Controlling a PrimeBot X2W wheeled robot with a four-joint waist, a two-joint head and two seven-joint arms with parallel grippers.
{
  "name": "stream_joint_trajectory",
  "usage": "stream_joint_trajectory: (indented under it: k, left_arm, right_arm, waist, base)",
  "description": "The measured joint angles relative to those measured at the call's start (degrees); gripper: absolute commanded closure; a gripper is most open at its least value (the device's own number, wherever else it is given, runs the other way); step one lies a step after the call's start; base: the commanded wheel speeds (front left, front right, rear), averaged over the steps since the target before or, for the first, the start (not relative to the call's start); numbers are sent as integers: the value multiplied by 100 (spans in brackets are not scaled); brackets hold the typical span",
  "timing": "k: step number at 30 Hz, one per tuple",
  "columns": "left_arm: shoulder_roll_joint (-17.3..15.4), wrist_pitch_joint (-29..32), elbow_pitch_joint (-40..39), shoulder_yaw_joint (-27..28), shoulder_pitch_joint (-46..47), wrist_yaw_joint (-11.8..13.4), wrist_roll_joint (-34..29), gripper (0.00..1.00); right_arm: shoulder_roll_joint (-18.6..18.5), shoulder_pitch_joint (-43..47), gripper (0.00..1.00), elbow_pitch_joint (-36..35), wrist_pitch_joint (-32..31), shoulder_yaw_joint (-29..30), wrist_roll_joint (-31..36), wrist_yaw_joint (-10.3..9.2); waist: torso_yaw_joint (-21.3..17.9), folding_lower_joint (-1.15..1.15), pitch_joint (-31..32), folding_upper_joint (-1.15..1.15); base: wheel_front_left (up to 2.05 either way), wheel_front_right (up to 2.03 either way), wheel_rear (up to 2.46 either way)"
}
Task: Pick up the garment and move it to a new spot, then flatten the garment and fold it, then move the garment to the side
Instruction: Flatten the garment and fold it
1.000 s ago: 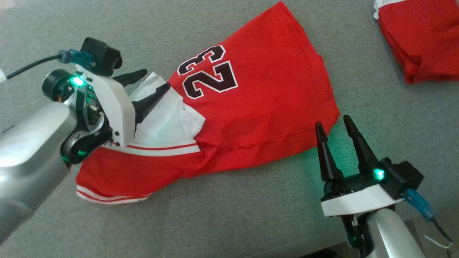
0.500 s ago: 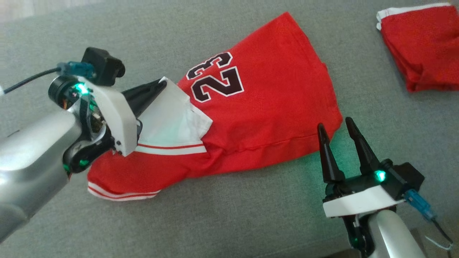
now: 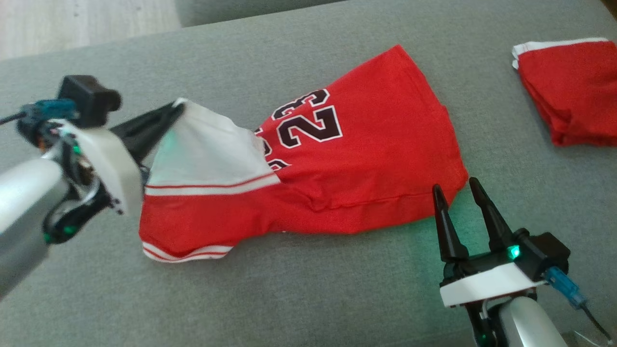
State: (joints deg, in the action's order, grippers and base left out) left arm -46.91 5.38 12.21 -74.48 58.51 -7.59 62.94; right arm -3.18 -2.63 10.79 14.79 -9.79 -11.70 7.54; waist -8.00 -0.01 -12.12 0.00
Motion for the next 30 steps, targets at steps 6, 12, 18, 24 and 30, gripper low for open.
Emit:
stream_joint_trajectory:
  k: [6,12,18,24,30]
  left_arm:
    - [-348,-219,115,10,142,15,-129,100]
    - [-537,-398,265,44,236,121,-356,100]
    - [-578,-506,387,44,237,211,-564,100]
    - [-576,-556,425,44,237,212,-560,100]
    - [-570,-544,432,44,239,211,-554,100]
  right_arm:
    - [-18,133,0,24,0,-8,-42,0]
    - [-100,201,0,105,0,20,-41,0]
    - [-104,198,0,457,-1,103,-215,0]
    - [-73,180,0,814,-1,235,-643,0]
    - [-47,-203,0,1296,-1,-51,-1372,0]
  waist:
    - [164,0,69,0]
    - [284,1,9,0]
    - [367,1,-54,0]
    - [397,1,-72,0]
    - [418,1,-114,0]
  base:
    - [0,0,0]
    - [0,0,0]
    - [0,0,0]
    - [0,0,0]
    - [0,0,0]
